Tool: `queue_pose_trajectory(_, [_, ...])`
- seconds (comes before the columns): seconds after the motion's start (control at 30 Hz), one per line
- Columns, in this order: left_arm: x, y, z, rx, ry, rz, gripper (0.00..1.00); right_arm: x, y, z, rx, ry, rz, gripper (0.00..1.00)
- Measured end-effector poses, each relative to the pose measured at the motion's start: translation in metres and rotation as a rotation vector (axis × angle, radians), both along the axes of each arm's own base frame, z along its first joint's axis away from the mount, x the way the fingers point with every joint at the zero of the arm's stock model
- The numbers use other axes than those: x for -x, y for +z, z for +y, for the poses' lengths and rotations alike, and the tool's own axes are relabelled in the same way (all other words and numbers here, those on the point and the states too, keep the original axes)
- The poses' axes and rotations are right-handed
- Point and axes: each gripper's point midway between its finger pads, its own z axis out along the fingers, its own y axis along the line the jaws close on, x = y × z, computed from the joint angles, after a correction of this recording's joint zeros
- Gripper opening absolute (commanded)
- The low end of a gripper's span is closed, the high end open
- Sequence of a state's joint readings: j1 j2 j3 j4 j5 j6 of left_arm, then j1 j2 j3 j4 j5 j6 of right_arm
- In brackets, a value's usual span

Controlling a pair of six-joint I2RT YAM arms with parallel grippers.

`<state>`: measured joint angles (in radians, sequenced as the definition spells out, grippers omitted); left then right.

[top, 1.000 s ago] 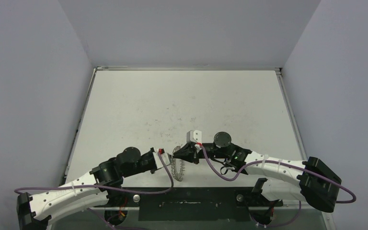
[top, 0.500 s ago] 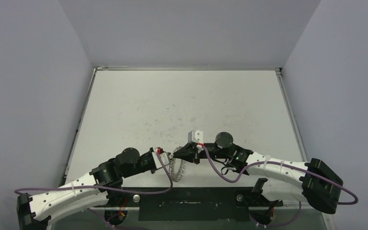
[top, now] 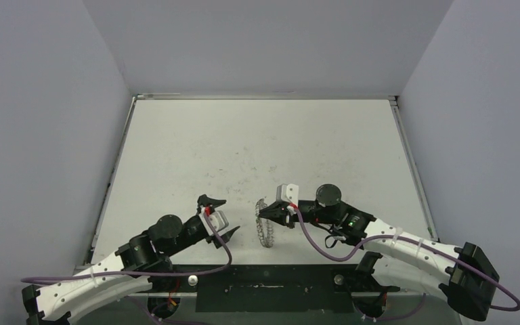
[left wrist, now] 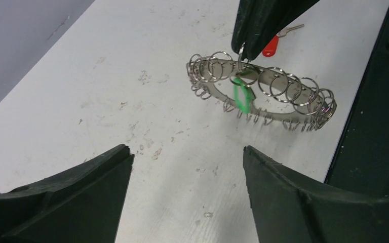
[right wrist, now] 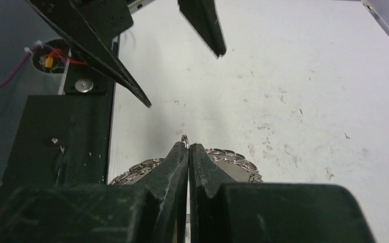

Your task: Put the keys on the keyring

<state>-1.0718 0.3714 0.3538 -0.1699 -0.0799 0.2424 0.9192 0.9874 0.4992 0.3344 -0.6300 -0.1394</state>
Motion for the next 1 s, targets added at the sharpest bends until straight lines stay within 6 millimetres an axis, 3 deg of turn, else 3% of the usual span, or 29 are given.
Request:
queue_pose_trajectory(0.03, [0.0, 0.001, 0.001, 0.005, 0.008, 0.0, 0.96, -0.001, -0.002, -0.003, 0.013, -0.006, -0.003, 0.0])
queue_pose_trajectory(0.27, [-0.002, -0.004, 0.006, 0.028, 0.041, 0.027, 0.97, -0.012, -0.027, -0.017, 0.162, -0.046, -0.034, 0.0])
queue_pose_trajectory(0.5, [-0.005, -0.028, 0.001, -0.031, 0.076, 0.111, 0.97, -0.037, -0.057, 0.015, 0.288, -0.041, 0.007, 0.0])
queue_pose_trajectory(0.6, [-0.009, -0.036, 0.003, -0.048, 0.112, 0.146, 0.97, -0.035, -0.074, 0.024, 0.328, -0.026, 0.031, 0.05])
queue_pose_trajectory(0.67, [-0.012, -0.04, 0.005, -0.047, 0.151, 0.17, 0.97, -0.033, -0.087, 0.027, 0.35, -0.017, 0.055, 0.12])
queue_pose_trajectory(0.77, [-0.018, -0.043, 0.01, -0.02, 0.23, 0.214, 0.97, -0.031, -0.099, 0.031, 0.364, -0.018, 0.089, 0.33])
queue_pose_trajectory(1.0, [-0.025, -0.044, 0.016, 0.051, 0.345, 0.286, 0.97, -0.045, -0.075, 0.036, 0.272, -0.077, 0.073, 0.71])
